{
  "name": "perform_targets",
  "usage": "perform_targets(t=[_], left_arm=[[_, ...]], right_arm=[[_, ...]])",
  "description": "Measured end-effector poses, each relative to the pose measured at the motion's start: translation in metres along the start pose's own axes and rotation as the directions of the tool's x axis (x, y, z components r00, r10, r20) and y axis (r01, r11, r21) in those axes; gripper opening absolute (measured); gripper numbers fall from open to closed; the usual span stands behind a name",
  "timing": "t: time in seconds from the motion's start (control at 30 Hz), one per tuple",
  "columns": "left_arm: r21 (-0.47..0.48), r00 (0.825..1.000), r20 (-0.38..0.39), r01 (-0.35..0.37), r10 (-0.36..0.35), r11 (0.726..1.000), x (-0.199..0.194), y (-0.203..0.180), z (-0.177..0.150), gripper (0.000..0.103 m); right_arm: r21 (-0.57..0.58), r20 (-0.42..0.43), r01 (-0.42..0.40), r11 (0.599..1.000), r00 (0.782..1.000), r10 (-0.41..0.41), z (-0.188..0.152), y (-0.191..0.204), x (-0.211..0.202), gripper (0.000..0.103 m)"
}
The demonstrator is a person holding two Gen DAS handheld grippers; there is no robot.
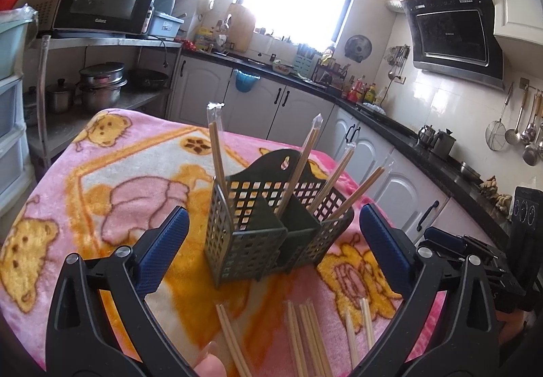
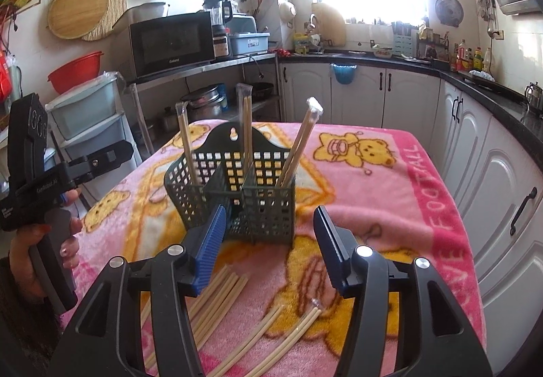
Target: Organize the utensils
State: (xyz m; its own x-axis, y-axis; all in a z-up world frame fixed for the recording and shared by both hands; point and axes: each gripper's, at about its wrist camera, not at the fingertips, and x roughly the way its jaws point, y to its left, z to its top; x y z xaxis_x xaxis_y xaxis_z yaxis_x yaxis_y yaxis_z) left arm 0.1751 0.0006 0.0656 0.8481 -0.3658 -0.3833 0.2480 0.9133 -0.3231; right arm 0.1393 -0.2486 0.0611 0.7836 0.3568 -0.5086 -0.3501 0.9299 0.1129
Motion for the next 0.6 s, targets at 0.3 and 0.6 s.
perform_targets(t=[0.3, 0.6], left_arm=[[0.017, 0.999, -0.051, -0.013, 0.014, 1.0, 0.002, 0.002, -0.017, 0.093], [0.04, 0.993, -0.118, -0.024, 0.029, 0.999, 0.009, 0.0, -0.038, 0.093]], right_arm=[[-0.008, -0.064, -0.005, 1.0, 0.998, 0.005, -0.024, 0.002, 0.007, 0.052], [-0.001, -0.113, -0.017, 1.0, 0.994, 0.017, -0.043, 0.002, 0.016, 0.052]])
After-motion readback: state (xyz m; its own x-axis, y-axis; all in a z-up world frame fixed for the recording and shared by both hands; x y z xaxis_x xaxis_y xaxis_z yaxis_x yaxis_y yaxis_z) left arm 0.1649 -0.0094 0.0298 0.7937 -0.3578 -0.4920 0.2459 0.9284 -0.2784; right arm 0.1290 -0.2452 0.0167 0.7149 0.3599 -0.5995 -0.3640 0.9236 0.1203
